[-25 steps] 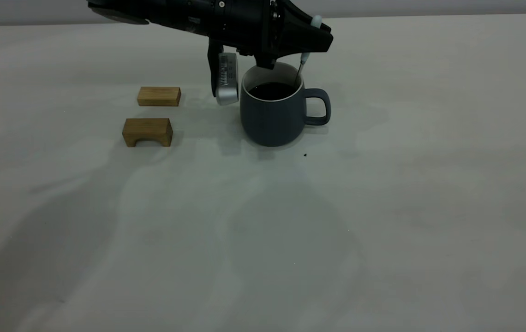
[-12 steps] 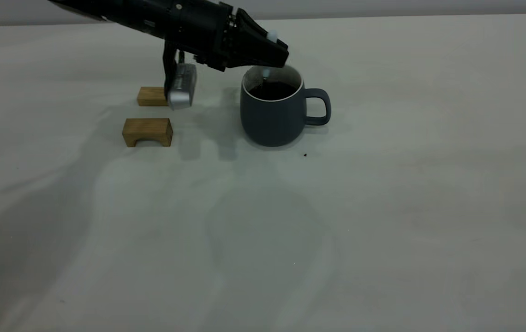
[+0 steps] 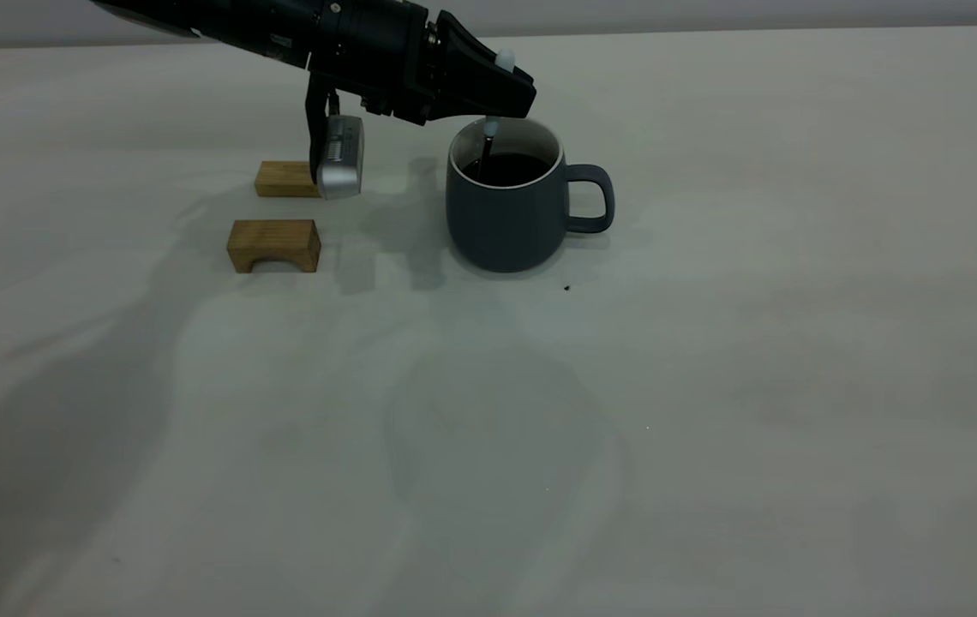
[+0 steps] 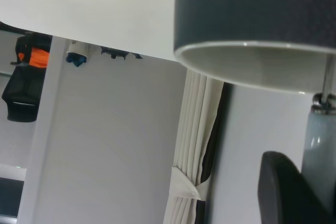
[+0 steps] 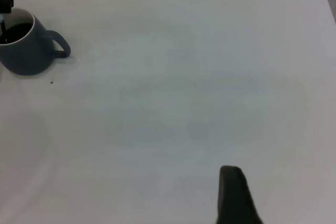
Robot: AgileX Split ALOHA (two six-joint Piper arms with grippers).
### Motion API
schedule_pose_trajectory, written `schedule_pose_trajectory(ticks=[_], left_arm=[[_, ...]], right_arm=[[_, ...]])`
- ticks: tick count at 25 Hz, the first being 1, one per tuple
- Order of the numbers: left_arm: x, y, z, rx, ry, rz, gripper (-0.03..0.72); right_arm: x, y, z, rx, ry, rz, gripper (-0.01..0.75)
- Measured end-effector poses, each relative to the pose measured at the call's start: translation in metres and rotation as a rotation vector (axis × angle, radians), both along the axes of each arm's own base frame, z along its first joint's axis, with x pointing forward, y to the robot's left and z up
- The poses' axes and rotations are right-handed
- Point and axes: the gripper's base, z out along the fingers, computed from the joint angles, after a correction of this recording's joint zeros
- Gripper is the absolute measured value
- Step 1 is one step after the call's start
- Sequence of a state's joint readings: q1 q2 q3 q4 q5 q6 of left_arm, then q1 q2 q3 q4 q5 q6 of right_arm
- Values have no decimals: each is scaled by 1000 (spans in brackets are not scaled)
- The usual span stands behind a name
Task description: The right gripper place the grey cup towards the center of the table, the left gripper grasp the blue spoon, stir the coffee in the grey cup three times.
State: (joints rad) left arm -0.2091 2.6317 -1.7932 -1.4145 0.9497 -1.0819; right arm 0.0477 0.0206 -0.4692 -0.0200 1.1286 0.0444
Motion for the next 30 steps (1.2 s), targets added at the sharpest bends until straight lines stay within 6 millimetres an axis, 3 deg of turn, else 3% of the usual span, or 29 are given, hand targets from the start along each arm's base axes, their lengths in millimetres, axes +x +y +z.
schedule_pose_trajectory(ticks=[5,13,17,22,30], left_arm=[[0,0,0,2,0,-2,166],[-5,-1,2,-32,6,-55,497],[-5,2,15,-56,-74,-118,569],[-6,14,62,-64,-358,-293,574],[-23,32,164,164,-880,-664,574]], right_arm=[[0,0,0,0,0,0,500],[0,0,0,0,0,0,500],[0,0,0,0,0,0,500],[0,0,0,0,0,0,500],[0,0,0,0,-1,0,500]])
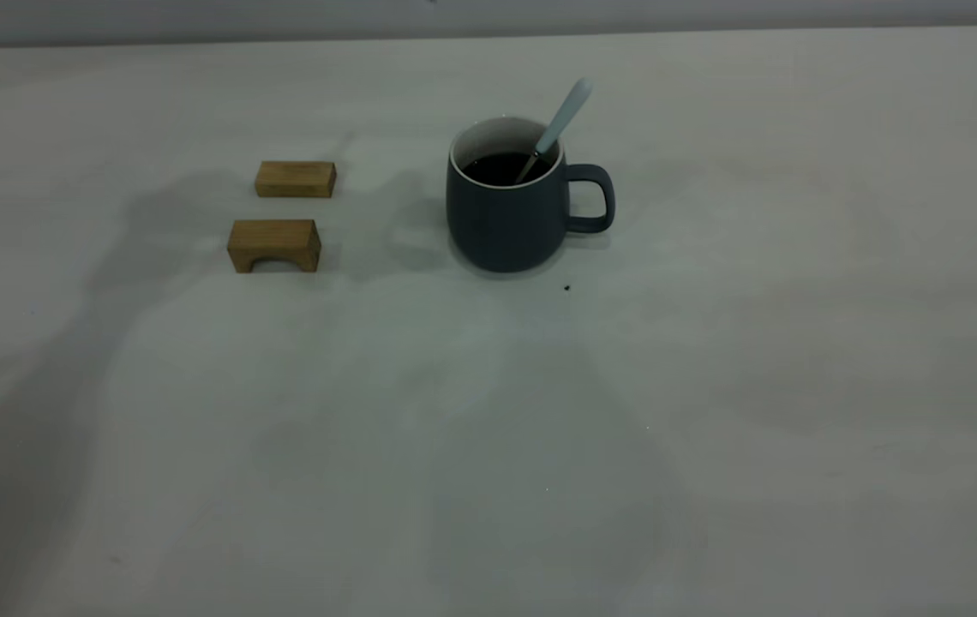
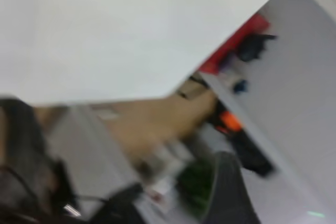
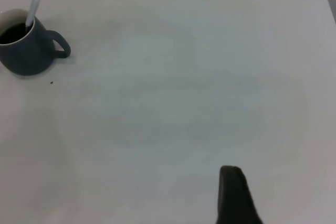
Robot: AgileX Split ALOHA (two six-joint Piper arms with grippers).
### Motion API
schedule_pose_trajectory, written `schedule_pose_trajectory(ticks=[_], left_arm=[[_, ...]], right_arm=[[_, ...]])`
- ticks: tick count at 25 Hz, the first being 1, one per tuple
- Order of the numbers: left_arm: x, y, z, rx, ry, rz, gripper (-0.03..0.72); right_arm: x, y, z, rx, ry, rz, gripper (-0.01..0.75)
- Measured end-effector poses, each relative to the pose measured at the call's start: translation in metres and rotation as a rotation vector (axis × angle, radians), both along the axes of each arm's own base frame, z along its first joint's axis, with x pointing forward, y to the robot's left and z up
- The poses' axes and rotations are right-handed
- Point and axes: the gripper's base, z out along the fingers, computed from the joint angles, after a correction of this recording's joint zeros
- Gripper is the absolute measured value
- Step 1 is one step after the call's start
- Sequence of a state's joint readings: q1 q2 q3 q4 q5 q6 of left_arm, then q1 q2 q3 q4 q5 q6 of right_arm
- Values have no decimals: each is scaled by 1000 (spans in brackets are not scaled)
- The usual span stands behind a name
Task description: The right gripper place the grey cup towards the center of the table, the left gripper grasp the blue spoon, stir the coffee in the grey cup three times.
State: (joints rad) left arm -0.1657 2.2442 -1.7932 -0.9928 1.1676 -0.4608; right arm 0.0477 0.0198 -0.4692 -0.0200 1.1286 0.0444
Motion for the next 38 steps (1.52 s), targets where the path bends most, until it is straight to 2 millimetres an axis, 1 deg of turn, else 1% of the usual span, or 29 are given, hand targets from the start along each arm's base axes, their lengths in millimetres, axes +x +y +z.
schedule_pose_trajectory(ticks=[2,5,8,9,11,12,15,16,18,19,20,22,23,25,29,31,32,34,35,38], left_arm=[[-7,4,28,38,-112,-45,574],[-22,12,74,110,-316,-129,574],[-48,30,126,290,-622,-302,575],[-56,36,141,356,-709,-359,575],[-80,51,174,507,-852,-433,575],[-92,58,185,568,-890,-451,575],[-139,81,220,763,-986,-473,575],[-154,87,224,804,-994,-476,575],[-190,99,234,883,-1025,-470,575],[-208,104,234,910,-1033,-468,575],[-223,109,230,937,-1027,-474,575],[-259,118,225,974,-1038,-469,575],[-274,121,216,979,-1029,-475,575],[-310,129,202,1006,-1043,-468,575],[-376,141,157,1029,-1088,-439,575],[-398,145,129,1044,-1102,-410,575],[-407,147,118,1057,-1117,-376,575],[-417,148,96,1081,-1116,-320,575],[-422,148,87,1087,-1115,-297,575],[-431,148,71,1103,-1108,-247,575]], right_arm=[[0,0,0,0,0,0,500],[0,0,0,0,0,0,500],[0,0,0,0,0,0,500],[0,0,0,0,0,0,500],[0,0,0,0,0,0,500],[0,0,0,0,0,0,500],[0,0,0,0,0,0,500],[0,0,0,0,0,0,500],[0,0,0,0,0,0,500],[0,0,0,0,0,0,500],[0,0,0,0,0,0,500],[0,0,0,0,0,0,500],[0,0,0,0,0,0,500],[0,0,0,0,0,0,500],[0,0,0,0,0,0,500],[0,0,0,0,0,0,500],[0,0,0,0,0,0,500],[0,0,0,0,0,0,500],[0,0,0,0,0,0,500],[0,0,0,0,0,0,500]])
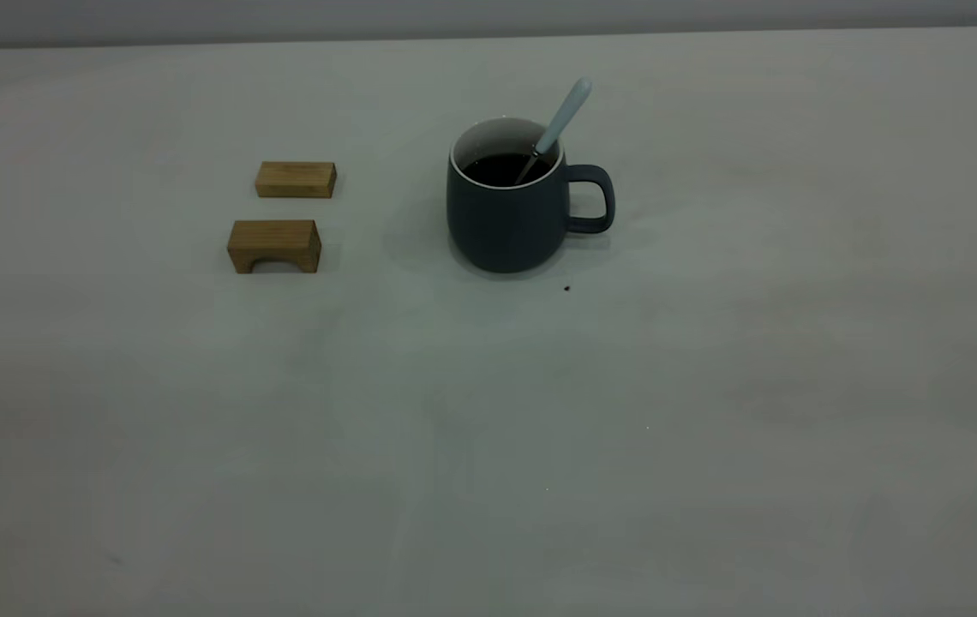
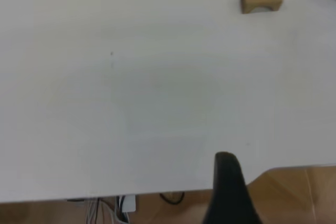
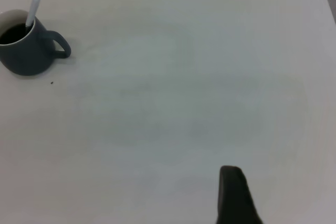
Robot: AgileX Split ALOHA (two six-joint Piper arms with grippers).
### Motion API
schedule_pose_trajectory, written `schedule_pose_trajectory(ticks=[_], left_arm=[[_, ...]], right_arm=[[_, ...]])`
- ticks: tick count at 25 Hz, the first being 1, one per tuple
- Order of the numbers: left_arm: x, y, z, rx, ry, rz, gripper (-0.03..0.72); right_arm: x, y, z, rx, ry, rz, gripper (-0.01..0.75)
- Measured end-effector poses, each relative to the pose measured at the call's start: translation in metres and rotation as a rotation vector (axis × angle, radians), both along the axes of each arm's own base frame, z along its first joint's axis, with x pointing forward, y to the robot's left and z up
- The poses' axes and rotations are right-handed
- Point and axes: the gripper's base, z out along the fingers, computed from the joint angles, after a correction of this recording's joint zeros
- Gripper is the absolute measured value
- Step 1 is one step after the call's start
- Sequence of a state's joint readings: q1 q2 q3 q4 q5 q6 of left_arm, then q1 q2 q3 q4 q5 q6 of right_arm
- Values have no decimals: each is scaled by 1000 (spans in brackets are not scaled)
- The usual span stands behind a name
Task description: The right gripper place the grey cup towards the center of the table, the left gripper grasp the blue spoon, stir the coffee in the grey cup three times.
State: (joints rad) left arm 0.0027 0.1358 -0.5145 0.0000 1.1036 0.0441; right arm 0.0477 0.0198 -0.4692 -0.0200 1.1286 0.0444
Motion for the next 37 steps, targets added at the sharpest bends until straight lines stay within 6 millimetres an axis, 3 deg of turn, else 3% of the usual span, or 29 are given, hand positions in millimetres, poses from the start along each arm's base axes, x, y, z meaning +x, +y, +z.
schedule_pose_trajectory(ticks=[11,37], left_arm=[[-21,-1,-10,-5,-103,5,575],[-21,-1,-10,-5,-101,6,575]], right_arm=[[0,0,0,0,0,0,500],[0,0,0,0,0,0,500]])
